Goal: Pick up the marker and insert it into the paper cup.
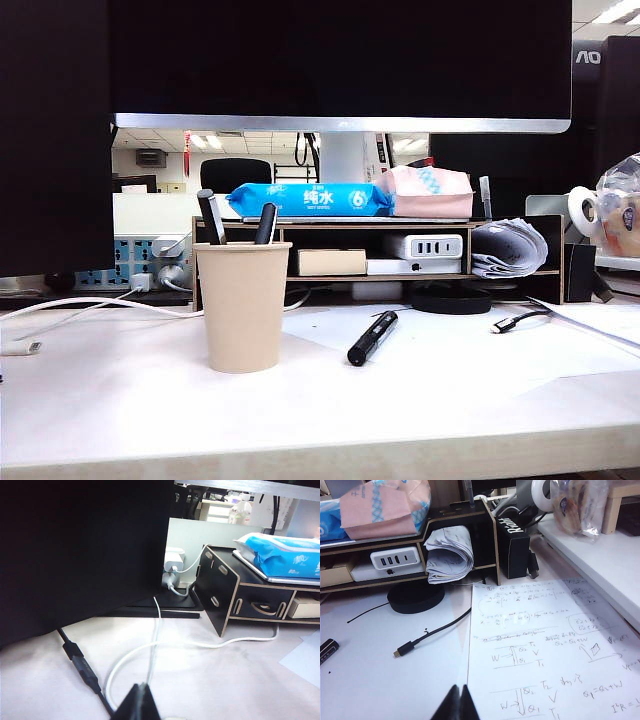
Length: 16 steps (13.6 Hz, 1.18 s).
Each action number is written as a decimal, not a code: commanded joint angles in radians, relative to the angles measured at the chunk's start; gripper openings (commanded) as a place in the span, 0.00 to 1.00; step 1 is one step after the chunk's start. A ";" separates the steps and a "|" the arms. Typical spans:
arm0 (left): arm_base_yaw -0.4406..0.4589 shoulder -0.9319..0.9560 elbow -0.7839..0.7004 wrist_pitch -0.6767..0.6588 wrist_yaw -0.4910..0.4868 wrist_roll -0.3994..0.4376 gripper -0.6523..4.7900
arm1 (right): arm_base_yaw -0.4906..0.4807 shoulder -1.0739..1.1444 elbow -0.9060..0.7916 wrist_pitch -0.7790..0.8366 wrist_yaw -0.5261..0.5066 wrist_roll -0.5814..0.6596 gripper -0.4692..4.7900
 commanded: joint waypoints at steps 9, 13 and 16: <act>-0.004 0.000 0.002 -0.003 0.370 -0.193 0.11 | 0.002 0.000 -0.006 0.019 -0.003 0.009 0.08; -0.192 0.008 0.002 -0.159 0.461 -0.251 0.11 | 0.002 0.000 -0.006 0.013 -0.015 0.129 0.08; -0.308 0.011 0.002 -0.161 0.389 -0.247 0.11 | 0.002 0.000 -0.006 0.013 -0.026 0.135 0.08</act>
